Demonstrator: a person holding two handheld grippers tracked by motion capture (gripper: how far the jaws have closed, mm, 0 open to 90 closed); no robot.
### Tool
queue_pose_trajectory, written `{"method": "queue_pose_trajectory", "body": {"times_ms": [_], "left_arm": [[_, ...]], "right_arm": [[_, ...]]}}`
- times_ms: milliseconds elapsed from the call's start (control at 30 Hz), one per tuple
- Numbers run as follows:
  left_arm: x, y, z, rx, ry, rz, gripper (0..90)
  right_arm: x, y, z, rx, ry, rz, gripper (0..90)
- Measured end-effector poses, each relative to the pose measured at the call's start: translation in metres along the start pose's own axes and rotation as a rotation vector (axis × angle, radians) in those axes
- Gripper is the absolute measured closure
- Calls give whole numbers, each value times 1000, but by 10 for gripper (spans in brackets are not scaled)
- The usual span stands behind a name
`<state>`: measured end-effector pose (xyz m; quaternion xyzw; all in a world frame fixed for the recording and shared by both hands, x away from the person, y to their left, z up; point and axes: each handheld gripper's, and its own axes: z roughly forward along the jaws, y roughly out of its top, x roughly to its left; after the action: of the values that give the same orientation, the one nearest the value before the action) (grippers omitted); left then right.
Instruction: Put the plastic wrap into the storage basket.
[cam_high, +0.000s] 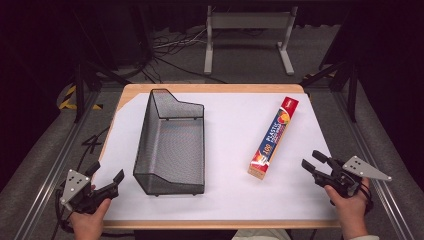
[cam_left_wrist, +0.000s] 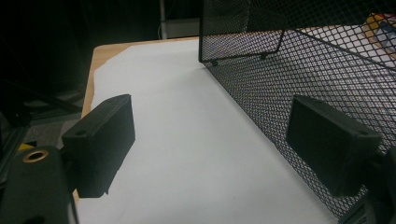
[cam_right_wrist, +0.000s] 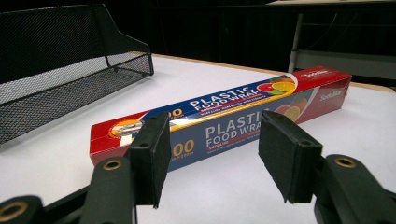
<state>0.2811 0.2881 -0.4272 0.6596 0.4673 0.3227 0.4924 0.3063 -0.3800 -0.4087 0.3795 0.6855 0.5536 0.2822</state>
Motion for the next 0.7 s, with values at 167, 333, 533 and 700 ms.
{"method": "queue_pose_trajectory", "body": {"times_ms": [167,333,533,700], "left_arm": [[-1,0,-1,-3,9,0,166],[-1,0,-2,-4,13,-3,166],[-2,-1,-2,6,27,1,169],[-3,-3,-2,15,34,5,170]], "right_arm": [[0,1,1,-3,-4,-6,443],[1,3,0,-10,-7,-9,439],[5,13,6,14,11,-42,474],[5,27,12,20,34,-55,575]]}}
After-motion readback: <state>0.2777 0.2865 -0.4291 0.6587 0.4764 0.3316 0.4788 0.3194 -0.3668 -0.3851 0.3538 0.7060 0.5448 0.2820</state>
